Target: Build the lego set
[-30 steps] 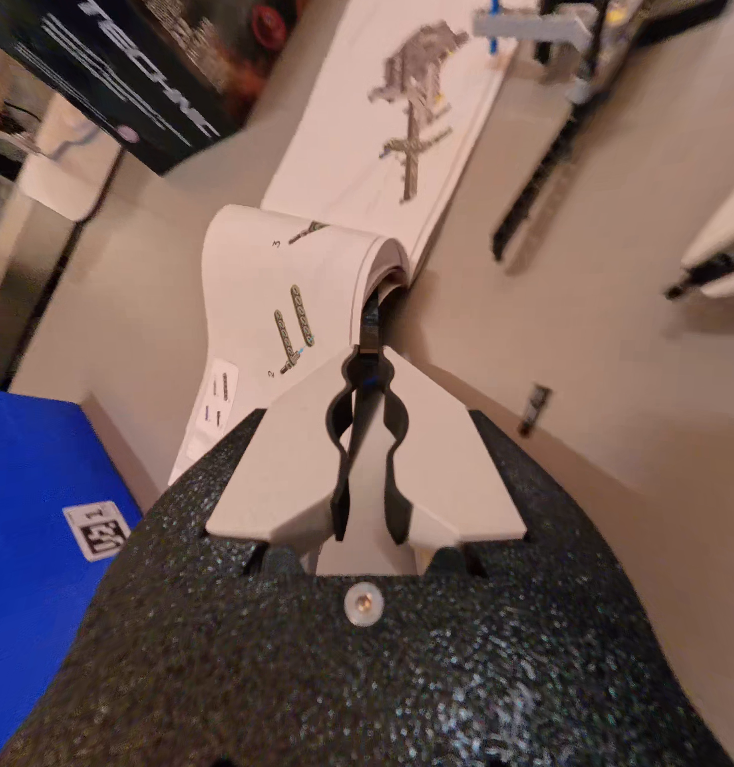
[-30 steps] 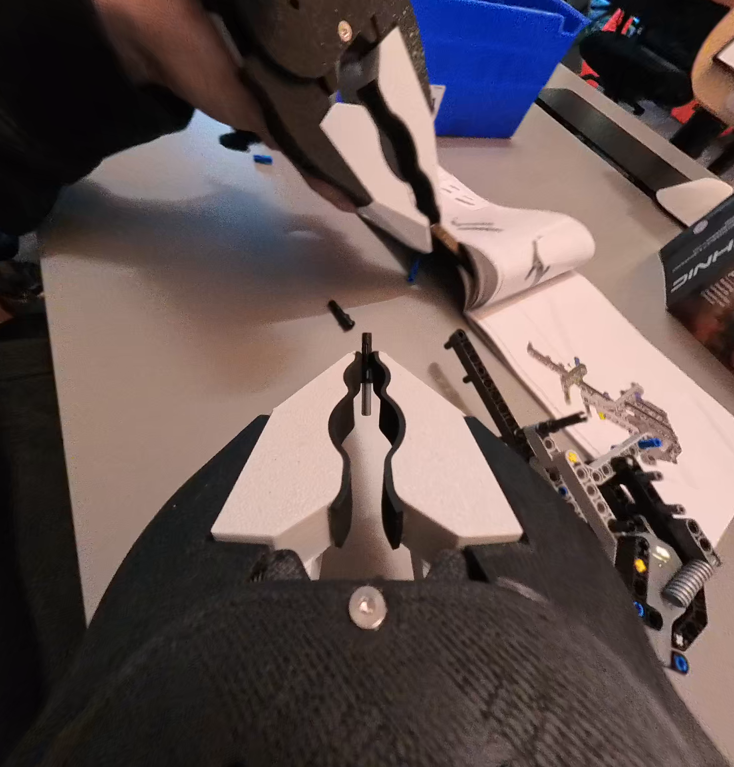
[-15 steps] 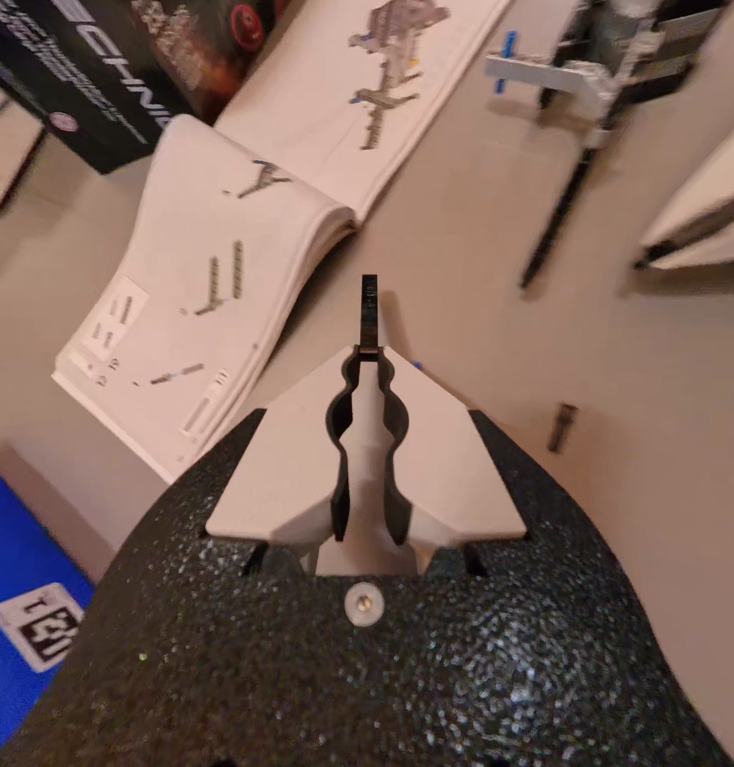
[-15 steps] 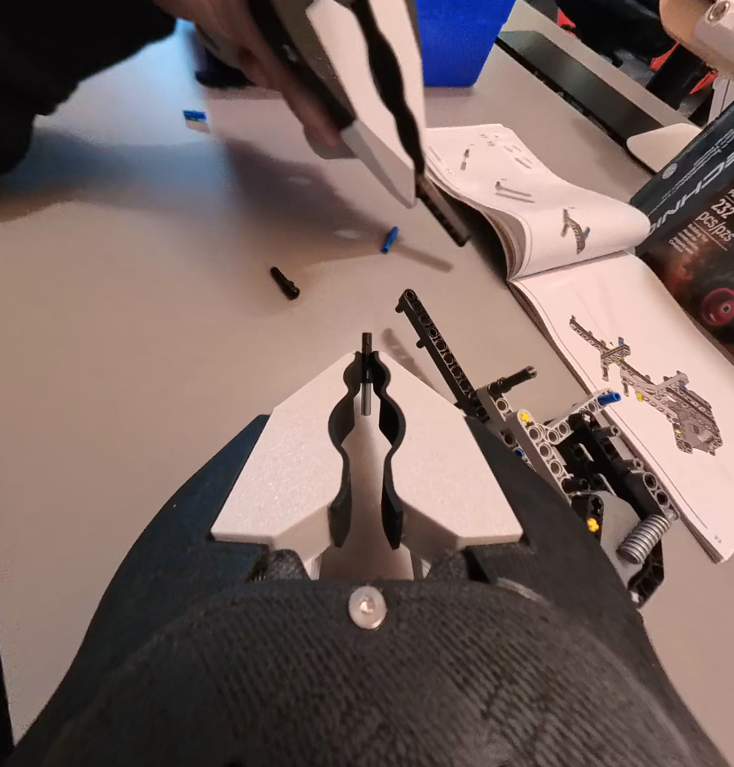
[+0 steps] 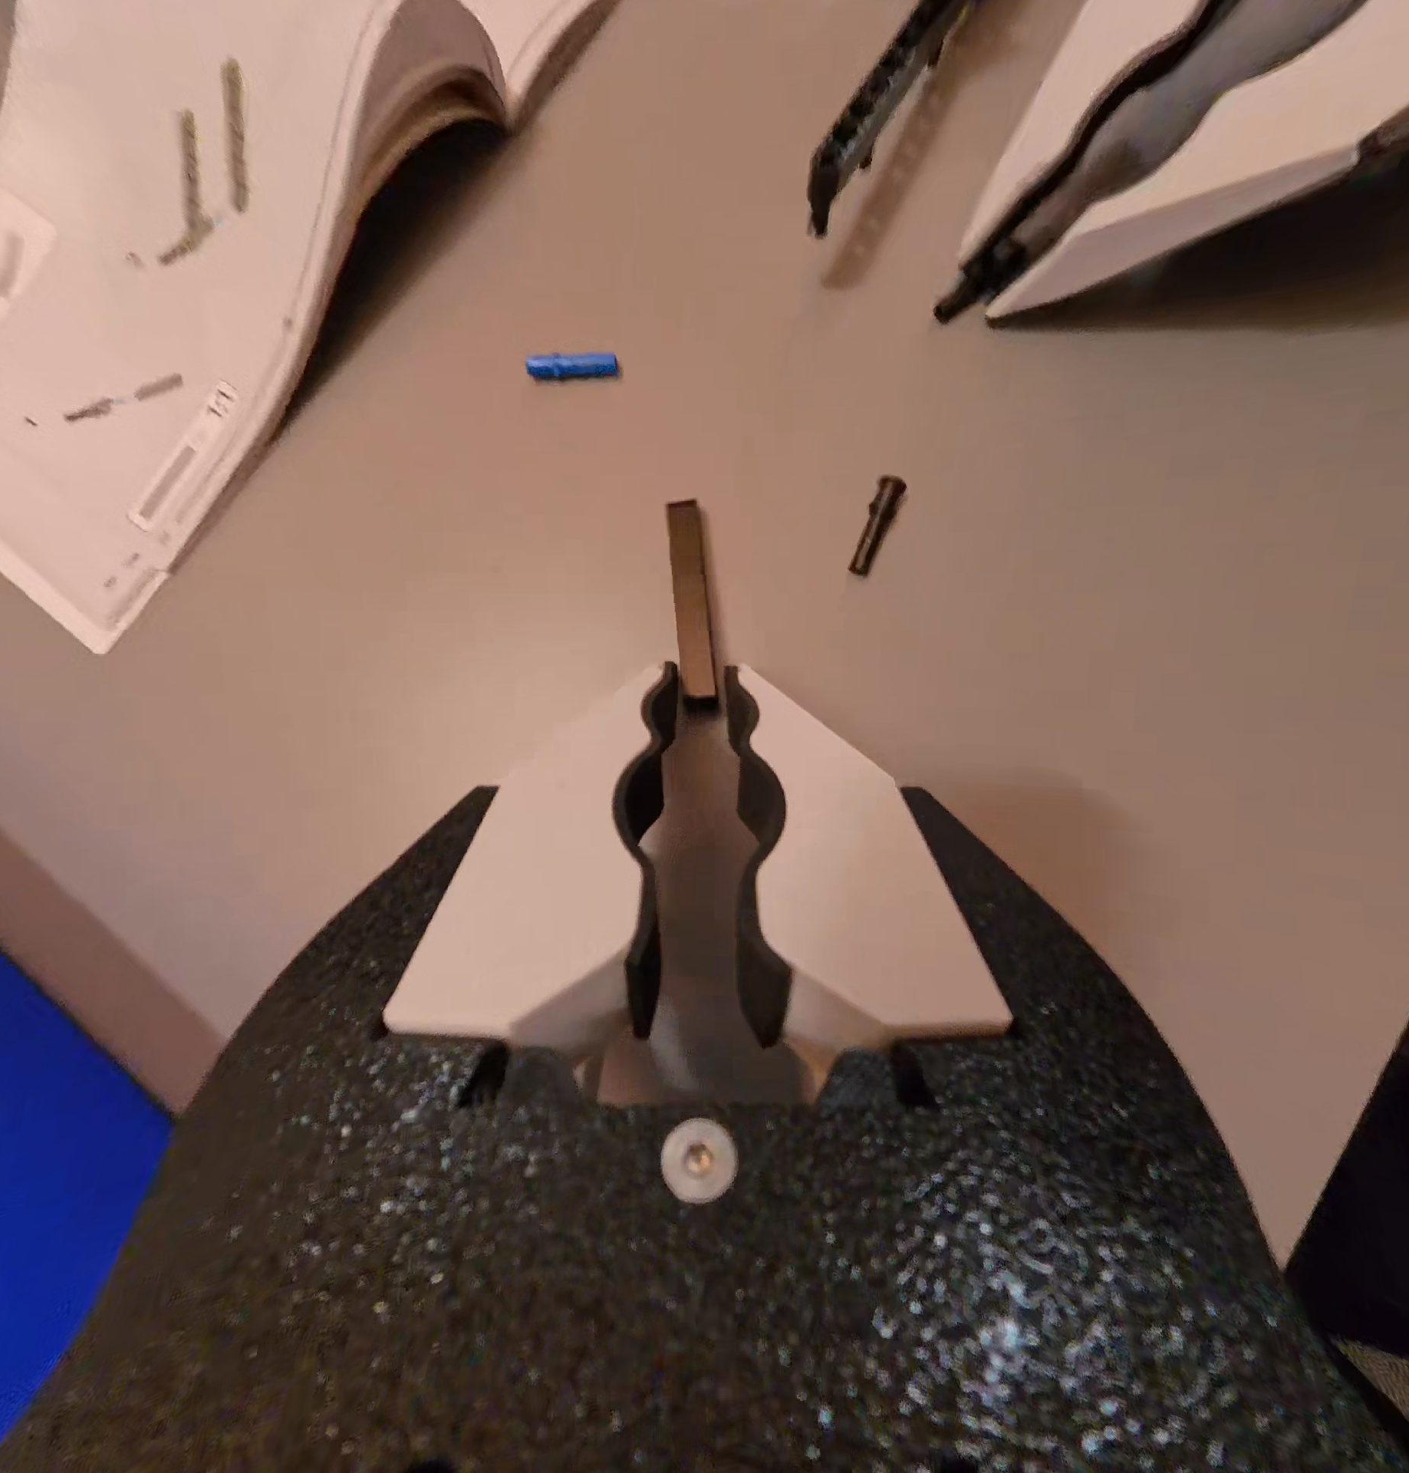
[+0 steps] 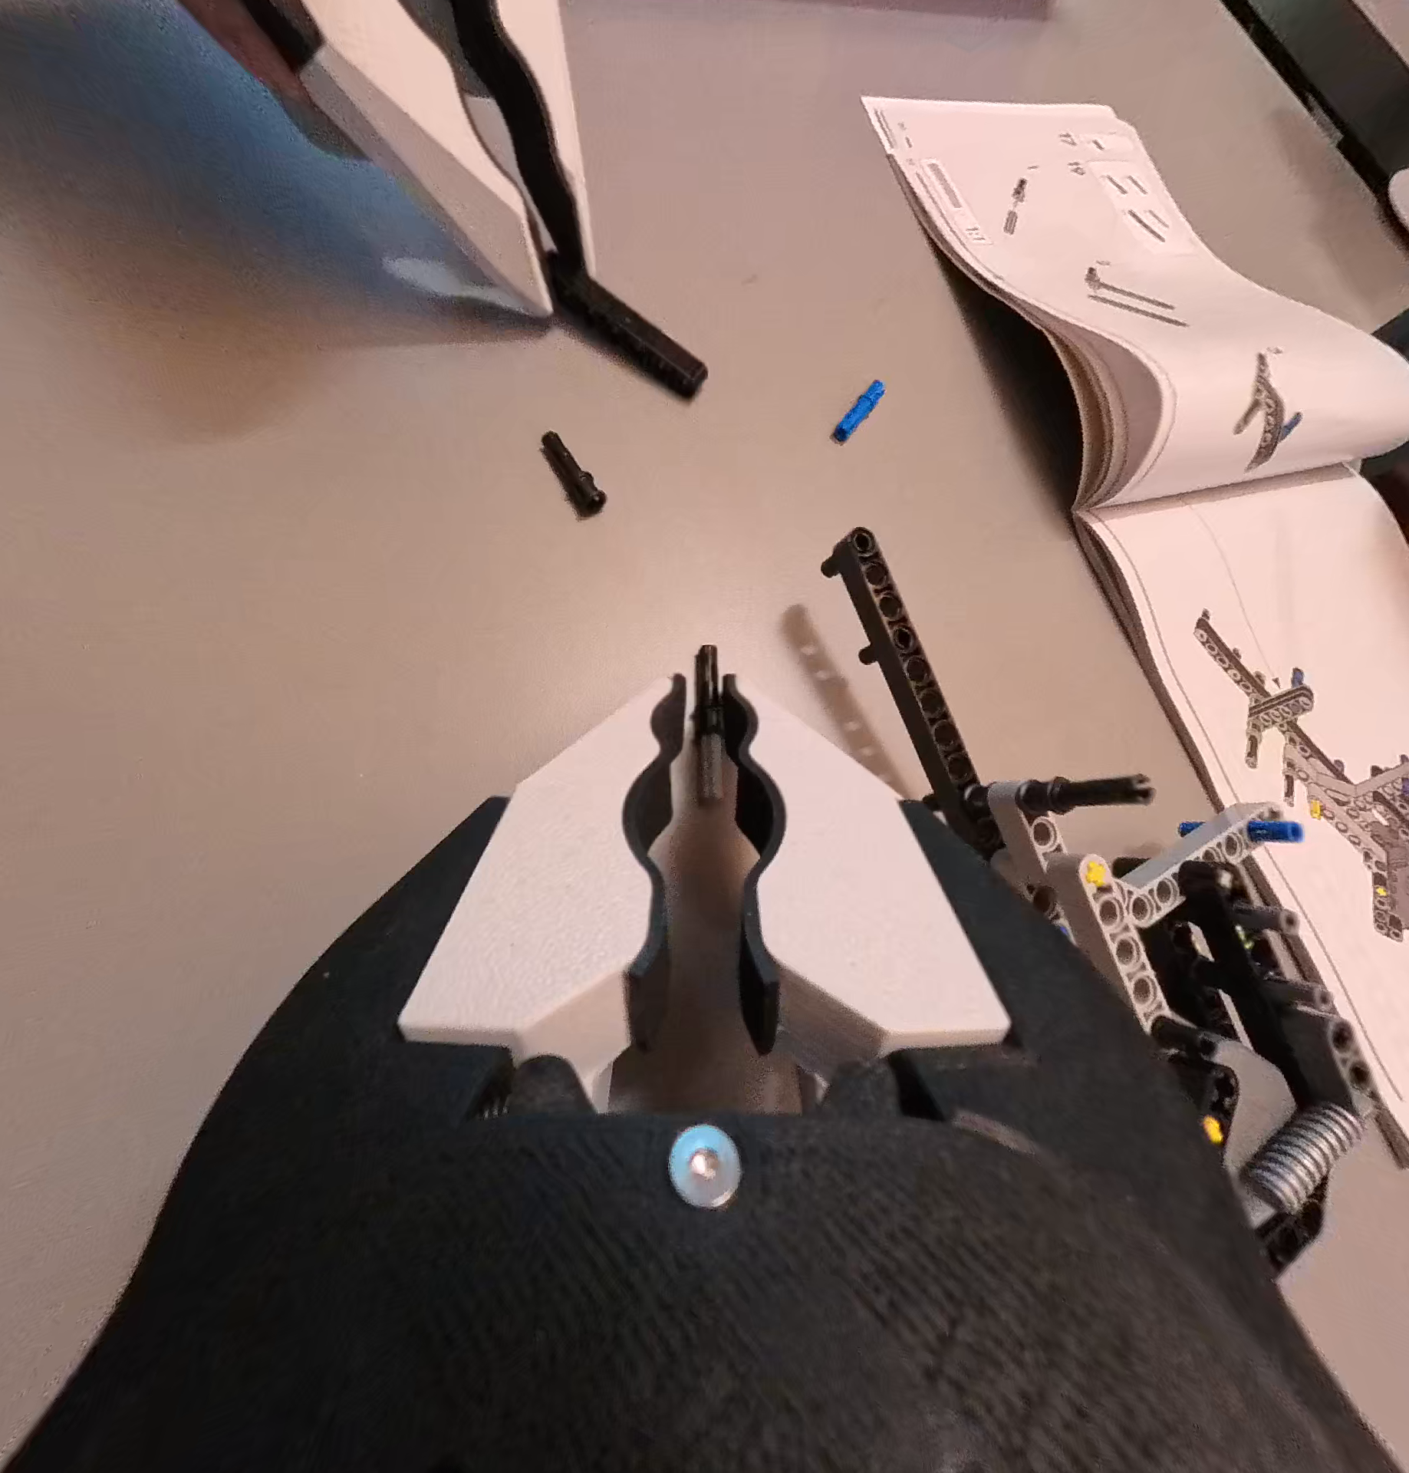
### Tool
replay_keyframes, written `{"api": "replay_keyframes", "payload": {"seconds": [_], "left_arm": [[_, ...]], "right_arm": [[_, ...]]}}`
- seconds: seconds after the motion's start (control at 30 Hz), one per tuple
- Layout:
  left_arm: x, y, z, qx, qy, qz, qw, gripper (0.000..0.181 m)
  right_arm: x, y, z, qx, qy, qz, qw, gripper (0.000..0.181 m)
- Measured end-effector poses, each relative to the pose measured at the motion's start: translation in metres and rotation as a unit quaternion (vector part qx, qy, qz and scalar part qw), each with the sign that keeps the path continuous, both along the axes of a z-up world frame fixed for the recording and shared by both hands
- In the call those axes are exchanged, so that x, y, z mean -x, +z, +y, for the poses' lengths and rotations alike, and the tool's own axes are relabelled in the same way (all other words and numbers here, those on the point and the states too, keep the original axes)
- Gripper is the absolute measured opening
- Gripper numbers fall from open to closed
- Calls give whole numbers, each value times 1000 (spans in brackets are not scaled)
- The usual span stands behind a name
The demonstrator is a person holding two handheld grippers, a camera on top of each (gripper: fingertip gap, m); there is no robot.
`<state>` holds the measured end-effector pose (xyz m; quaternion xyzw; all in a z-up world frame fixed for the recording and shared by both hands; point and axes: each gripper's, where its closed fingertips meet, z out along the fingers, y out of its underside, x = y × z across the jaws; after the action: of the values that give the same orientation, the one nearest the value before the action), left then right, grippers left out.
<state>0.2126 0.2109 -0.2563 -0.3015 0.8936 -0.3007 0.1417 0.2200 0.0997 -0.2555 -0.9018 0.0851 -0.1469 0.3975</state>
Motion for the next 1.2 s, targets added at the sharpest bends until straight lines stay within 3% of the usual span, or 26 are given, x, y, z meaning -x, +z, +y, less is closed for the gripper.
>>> {"api": "replay_keyframes", "payload": {"seconds": [0.1, 0.23, 0.33, 0.5, 0.57, 0.67, 0.87, 0.97, 1.2], "left_arm": [[0, 1, -3, 11, -4, 11, 1000, 24], [-13, 8, -8, 23, 7, 8, 1000, 30], [-14, -1, -11, 11, 9, 45, 999, 22], [-19, -3, -13, 0, 12, 35, 999, 6], [-22, 5, -19, 26, 3, 2, 1000, 6], [-26, 31, -40, 78, -24, -103, 991, 6], [-34, 62, -60, 84, -26, -300, 950, 5], [-35, 66, -65, 54, -35, -336, 939, 5], [-35, 62, -69, 72, -24, -298, 951, 5]], "right_arm": [[1, 1, 1, 1, 5, -12, 1000, 11], [4, 0, 2, -1, 15, 0, 1000, 8], [7, -1, 4, -1, 25, 10, 1000, 3], [4, 0, 4, -1, 24, 10, 1000, 2], [-1, 4, 6, -8, 21, -17, 1000, 3], [-10, 31, 15, -91, 0, -33, 995, 2], [-21, 59, 17, -200, -35, 12, 979, 2], [-18, 63, 20, -226, -38, 36, 973, 2], [-17, 65, 20, -227, -36, 20, 973, 2]]}}
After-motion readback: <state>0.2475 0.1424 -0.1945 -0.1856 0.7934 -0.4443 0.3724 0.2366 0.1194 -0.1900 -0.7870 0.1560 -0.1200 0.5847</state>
